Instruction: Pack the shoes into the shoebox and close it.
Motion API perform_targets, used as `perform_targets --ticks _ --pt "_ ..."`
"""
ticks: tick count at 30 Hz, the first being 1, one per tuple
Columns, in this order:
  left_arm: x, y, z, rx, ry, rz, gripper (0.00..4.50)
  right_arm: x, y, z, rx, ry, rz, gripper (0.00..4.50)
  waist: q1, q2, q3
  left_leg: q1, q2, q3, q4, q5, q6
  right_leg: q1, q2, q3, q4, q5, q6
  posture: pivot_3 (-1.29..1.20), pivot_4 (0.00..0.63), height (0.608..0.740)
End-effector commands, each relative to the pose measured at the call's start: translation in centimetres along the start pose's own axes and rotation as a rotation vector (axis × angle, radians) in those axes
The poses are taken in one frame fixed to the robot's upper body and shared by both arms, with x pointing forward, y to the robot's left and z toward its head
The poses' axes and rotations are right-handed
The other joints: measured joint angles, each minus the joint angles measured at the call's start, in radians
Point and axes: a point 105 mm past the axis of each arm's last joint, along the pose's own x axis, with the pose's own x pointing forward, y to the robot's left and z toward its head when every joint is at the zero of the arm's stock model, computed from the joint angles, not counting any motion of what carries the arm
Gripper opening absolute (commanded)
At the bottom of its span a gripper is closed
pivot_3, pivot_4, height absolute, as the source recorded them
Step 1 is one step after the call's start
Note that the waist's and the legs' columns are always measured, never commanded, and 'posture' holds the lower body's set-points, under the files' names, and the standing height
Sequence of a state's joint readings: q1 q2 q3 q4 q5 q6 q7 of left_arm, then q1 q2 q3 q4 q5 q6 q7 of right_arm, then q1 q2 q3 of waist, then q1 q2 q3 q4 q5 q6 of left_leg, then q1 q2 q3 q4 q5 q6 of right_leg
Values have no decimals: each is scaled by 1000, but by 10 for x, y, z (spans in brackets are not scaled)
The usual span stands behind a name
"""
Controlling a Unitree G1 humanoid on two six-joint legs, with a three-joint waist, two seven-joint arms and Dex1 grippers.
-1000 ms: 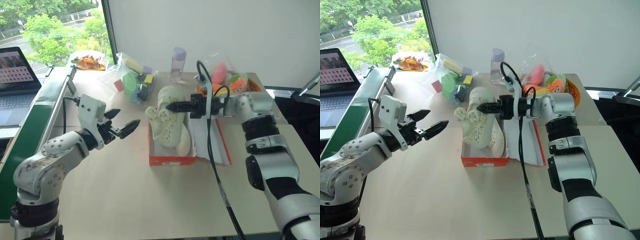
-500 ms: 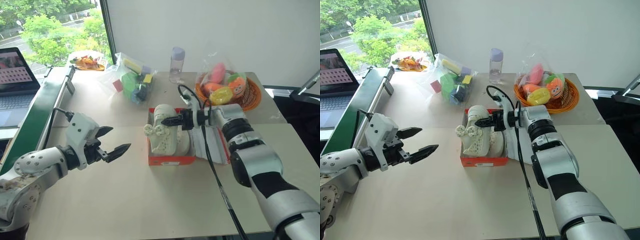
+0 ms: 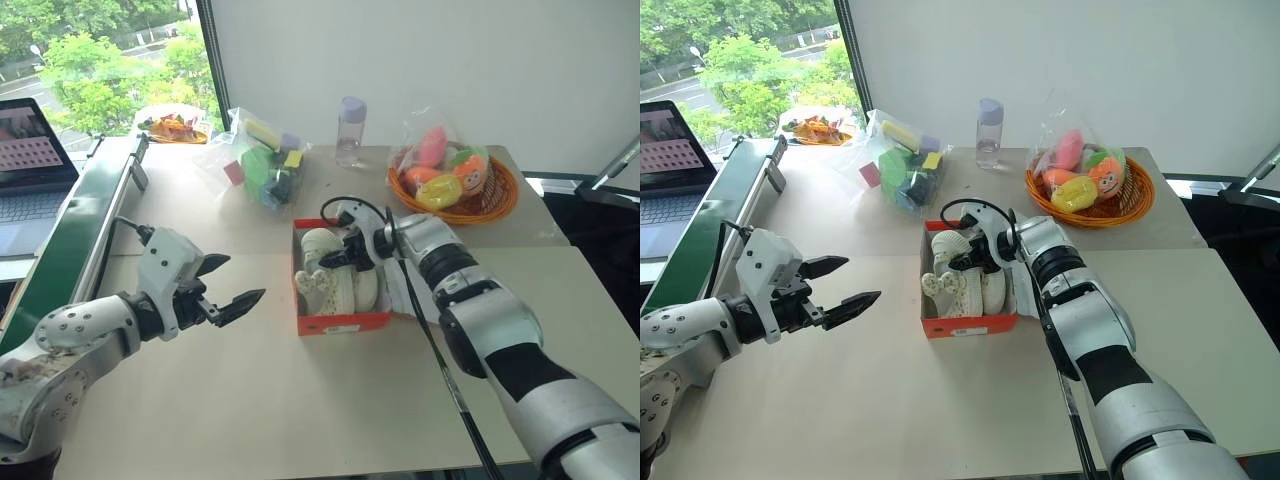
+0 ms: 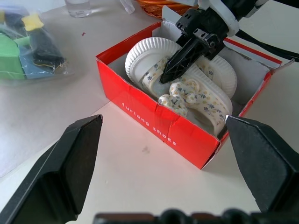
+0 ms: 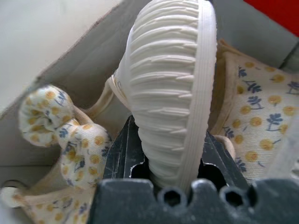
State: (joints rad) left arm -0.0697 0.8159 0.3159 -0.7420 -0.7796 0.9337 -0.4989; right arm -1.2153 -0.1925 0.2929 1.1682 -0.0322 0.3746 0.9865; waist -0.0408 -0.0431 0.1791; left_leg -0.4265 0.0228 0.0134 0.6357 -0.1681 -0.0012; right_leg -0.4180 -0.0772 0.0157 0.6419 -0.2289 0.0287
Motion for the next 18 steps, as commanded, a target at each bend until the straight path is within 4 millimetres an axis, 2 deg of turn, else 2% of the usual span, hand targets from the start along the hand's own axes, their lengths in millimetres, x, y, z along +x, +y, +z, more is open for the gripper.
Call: perform_targets --ticks 1,3,5,8,11,13,14,18 --pt "-2 -6 10 58 -31 -5 4500 9 -6 -40 -128 175 -76 544 0 0 -1 3 0 0 0 0 0 3 0 0 0 0 0 0 150 740" --pt "-1 -6 11 61 -30 -4 4500 13 -4 -48 -170 210 -83 544 0 0 -1 8 1 0 0 0 0 9 0 0 -1 -1 -1 0 150 740" --pt "-1 -7 11 65 -30 -7 4500 17 -1 -55 -195 232 -72 544 2 0 -3 16 1 0 -2 -5 -8 14 0 -1 -3 -7 -2 0 150 740" --pt "0 -7 12 70 -30 -10 4500 26 7 -67 -258 239 -58 544 2 -1 -9 20 4 1 -3 -5 -8 16 0 -1 -3 -9 -3 0 150 740" --pt "1 -8 12 74 -27 -14 4500 30 14 -76 -243 232 -26 544 2 -2 -18 22 6 2 -3 -5 -8 17 1 0 -3 -9 -3 0 150 740" --pt "1 -8 12 76 -27 -19 4500 30 14 -75 -192 209 -33 1485 2 -2 -21 23 7 2 -4 -5 -9 21 1 0 -3 -10 -3 0 150 740" --pt "2 -9 12 78 -26 -23 4500 29 15 -73 -171 194 -22 1647 2 -2 -21 24 7 2 -4 -5 -9 22 1 0 -3 -10 -3 0 150 740" --pt "4 -10 12 81 -24 -38 4500 24 13 -59 -117 135 -10 2989 5 -2 -22 28 7 1 -9 -6 -9 24 2 -1 -11 -11 -3 0 150 740"
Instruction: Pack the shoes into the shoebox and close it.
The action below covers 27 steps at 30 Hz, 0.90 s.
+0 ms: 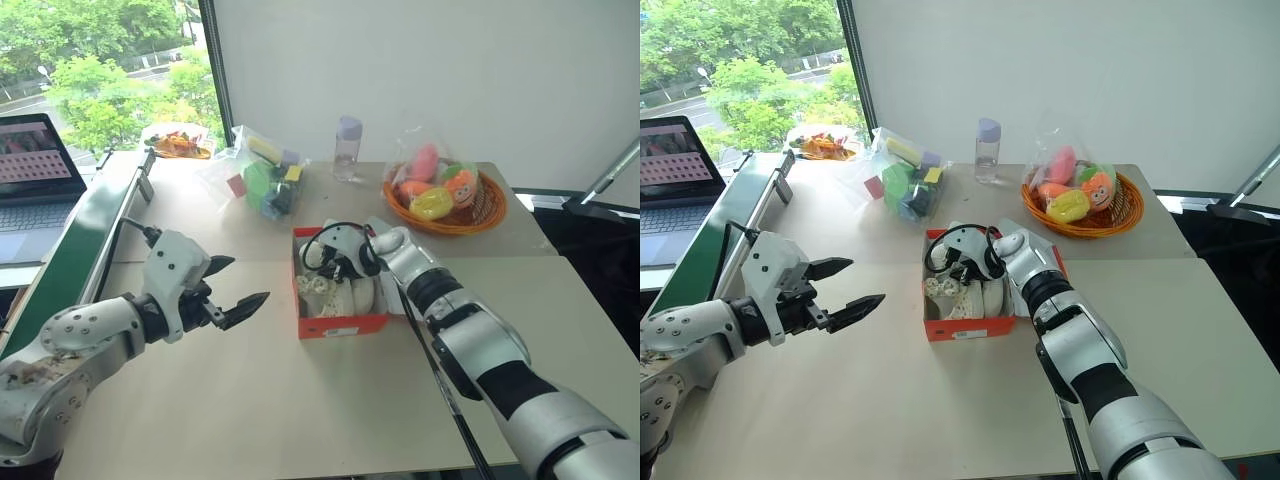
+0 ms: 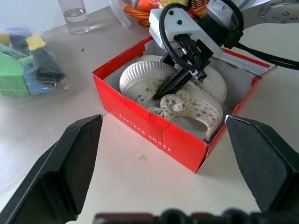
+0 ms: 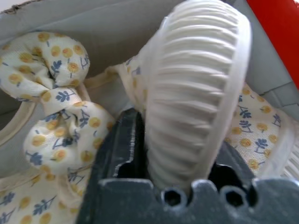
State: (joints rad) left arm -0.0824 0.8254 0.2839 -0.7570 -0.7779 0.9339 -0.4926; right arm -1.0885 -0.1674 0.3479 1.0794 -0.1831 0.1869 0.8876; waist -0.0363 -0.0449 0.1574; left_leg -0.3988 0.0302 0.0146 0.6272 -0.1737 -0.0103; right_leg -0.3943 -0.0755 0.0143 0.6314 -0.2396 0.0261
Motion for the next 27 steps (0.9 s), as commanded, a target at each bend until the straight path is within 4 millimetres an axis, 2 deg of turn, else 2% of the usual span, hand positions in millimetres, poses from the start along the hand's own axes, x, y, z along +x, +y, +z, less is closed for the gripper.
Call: perform_targets --ticks 1,4,5,10,13,16,22,27 --pt "2 -3 11 60 -31 -16 4500 2 14 -31 133 73 75 3330 0 0 0 0 0 0 0 0 0 0 0 0 0 0 0 0 150 740" --pt "4 -2 12 64 -32 -27 4500 -5 13 -15 128 18 106 4291 0 -2 -1 -4 0 0 0 0 0 0 0 0 -1 4 -4 0 150 740" --pt "5 -2 12 66 -32 -30 4500 -9 15 -7 140 -10 130 4458 0 -2 -1 -5 0 0 0 0 1 -1 0 0 -1 5 -3 0 150 740" --pt "9 0 13 74 -35 -46 4500 -39 10 33 193 -164 152 4458 3 2 2 -16 1 1 -1 3 6 -12 2 0 1 7 -2 0 150 740" --pt "12 0 14 79 -36 -61 4500 -55 3 48 229 -211 115 4458 4 4 4 -23 0 1 -1 3 6 -19 3 0 1 7 -2 0 150 740" --pt "15 1 15 84 -38 -71 4500 -66 -3 55 254 -239 83 4458 3 4 4 -31 0 3 0 3 6 -29 4 2 5 7 -2 0 150 740" --pt "17 2 17 92 -40 -90 4500 -90 -10 73 338 -352 87 4458 3 4 4 -31 0 3 0 3 6 -30 5 2 7 7 -3 0 150 740" --pt "11 4 14 100 -17 -86 4500 -114 -20 85 333 -473 55 4458 4 5 5 -31 0 3 0 3 6 -30 5 2 7 7 -3 0 150 740"
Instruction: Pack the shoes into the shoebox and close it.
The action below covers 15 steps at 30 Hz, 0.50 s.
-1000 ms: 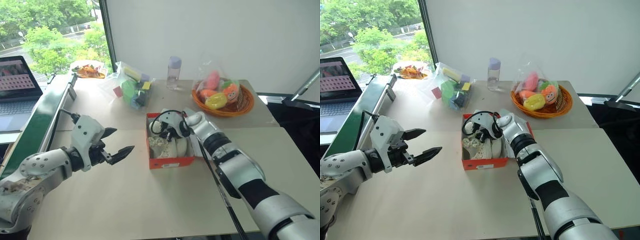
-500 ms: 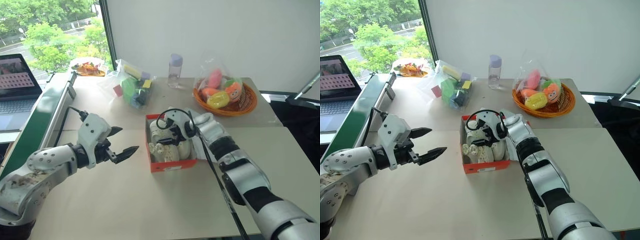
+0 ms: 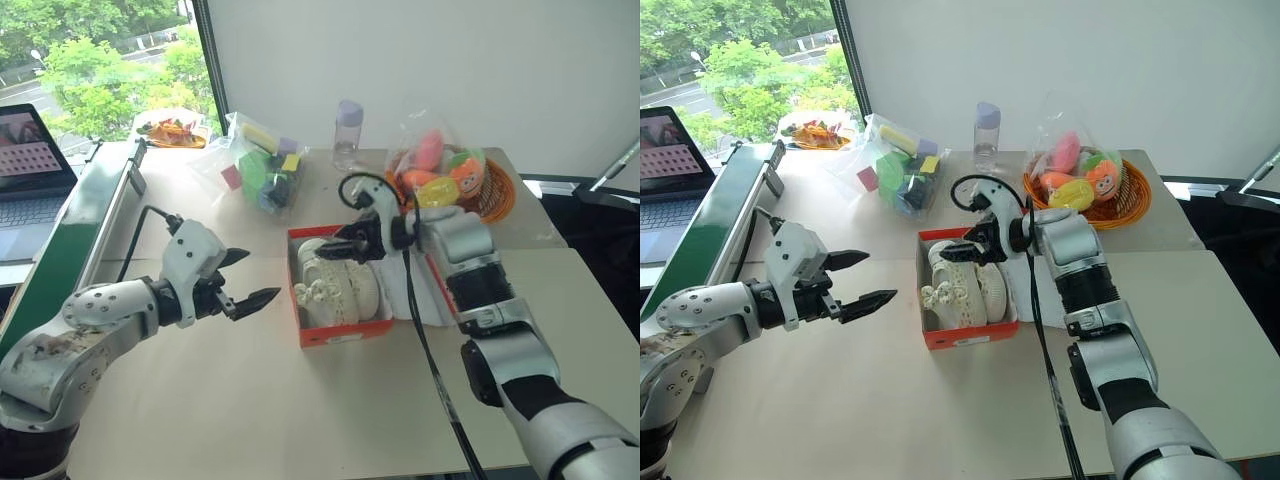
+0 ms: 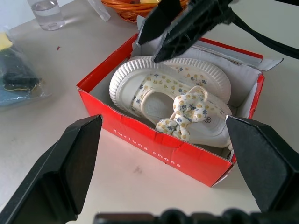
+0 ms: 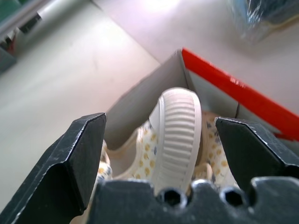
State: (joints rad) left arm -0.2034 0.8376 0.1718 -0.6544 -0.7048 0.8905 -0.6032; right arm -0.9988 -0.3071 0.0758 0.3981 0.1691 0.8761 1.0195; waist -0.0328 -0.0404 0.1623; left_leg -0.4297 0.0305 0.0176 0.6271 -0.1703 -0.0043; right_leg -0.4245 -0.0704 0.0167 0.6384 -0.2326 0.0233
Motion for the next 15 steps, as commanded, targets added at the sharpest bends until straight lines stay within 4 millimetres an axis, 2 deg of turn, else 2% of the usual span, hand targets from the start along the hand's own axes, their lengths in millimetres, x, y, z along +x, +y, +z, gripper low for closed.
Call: perform_targets --ticks 1,6,7,9,12,14,15 --pt "-8 3 6 59 -5 16 4500 -18 1 34 -69 -127 -27 4215 1 0 0 0 0 0 0 0 0 0 0 0 0 0 0 0 150 740" --pt "-13 6 2 60 17 26 4500 -16 5 33 -154 -106 -30 2737 -2 1 0 0 1 0 0 0 0 0 0 0 0 0 0 0 150 740" --pt "-14 6 2 61 18 25 4500 -13 6 29 -172 -88 -27 2253 -3 1 1 0 1 0 0 0 0 0 1 0 0 0 0 0 150 740" --pt "-14 5 2 65 18 24 4500 -7 5 23 -195 -64 -25 1678 -4 1 1 0 1 0 0 0 0 0 1 0 0 0 0 0 150 740" --pt "-14 5 3 68 17 26 4500 2 -2 9 -277 12 -65 486 -4 1 1 0 1 0 0 0 0 0 1 0 0 0 0 0 150 740" --pt "-14 5 3 69 18 31 4500 9 -6 3 -314 48 -82 67 -4 1 1 0 1 0 0 0 0 0 1 0 0 0 0 0 150 740" --pt "-15 5 3 70 18 36 4500 15 -5 -1 -325 61 -73 67 -4 1 1 0 1 0 0 0 0 0 1 0 0 0 0 0 150 740"
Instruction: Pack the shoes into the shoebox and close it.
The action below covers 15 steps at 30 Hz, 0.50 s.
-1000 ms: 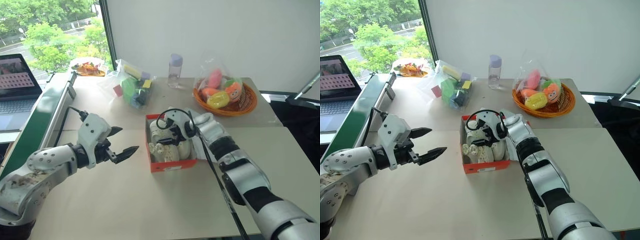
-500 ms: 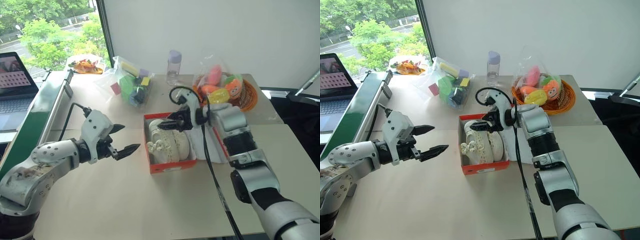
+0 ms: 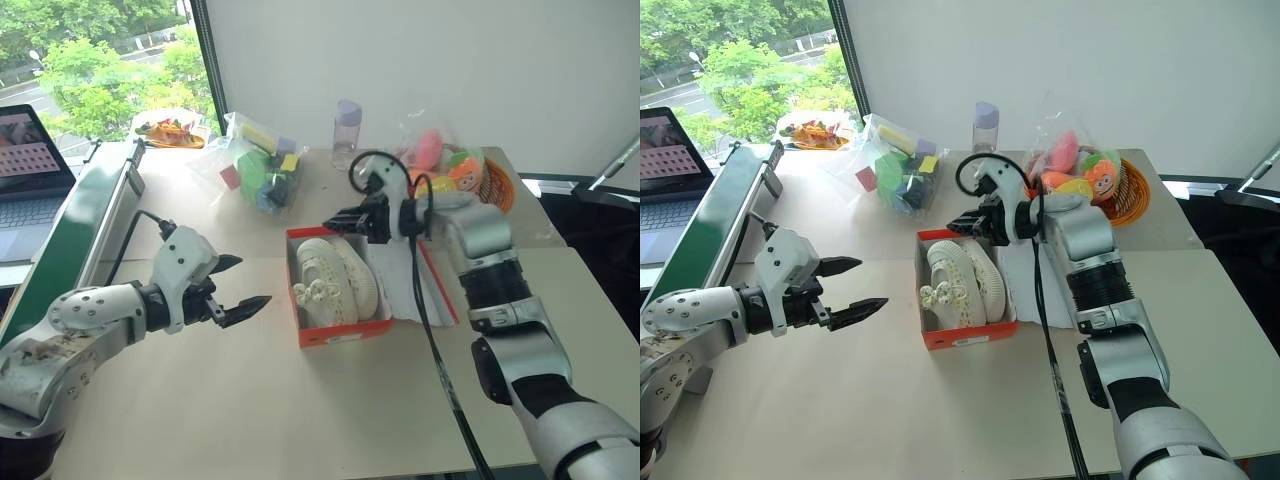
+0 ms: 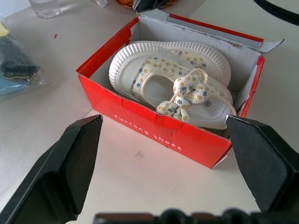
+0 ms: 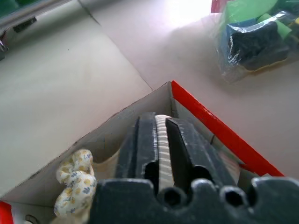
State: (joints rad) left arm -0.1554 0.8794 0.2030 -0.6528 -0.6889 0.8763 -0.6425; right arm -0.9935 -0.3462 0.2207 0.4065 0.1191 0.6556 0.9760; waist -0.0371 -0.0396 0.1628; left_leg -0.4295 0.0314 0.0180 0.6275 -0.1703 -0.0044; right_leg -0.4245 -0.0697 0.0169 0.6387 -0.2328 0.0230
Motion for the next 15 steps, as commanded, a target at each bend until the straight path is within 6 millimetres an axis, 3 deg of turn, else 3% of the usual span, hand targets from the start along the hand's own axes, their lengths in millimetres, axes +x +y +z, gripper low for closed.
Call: perform_targets --ticks 1,6,15 --pt "-7 3 11 57 -24 35 4500 10 1 0 -80 13 -6 67 0 0 0 0 0 0 0 0 0 0 0 0 0 0 0 0 150 740" --pt "-11 2 11 58 -17 50 4500 27 2 -6 -107 32 -17 67 -4 0 0 0 0 0 0 0 0 0 0 0 1 0 0 0 150 740" --pt "-12 3 12 59 -17 69 4500 56 22 -24 -136 78 19 67 -5 0 0 1 1 0 0 0 0 0 1 0 2 0 0 0 150 740"
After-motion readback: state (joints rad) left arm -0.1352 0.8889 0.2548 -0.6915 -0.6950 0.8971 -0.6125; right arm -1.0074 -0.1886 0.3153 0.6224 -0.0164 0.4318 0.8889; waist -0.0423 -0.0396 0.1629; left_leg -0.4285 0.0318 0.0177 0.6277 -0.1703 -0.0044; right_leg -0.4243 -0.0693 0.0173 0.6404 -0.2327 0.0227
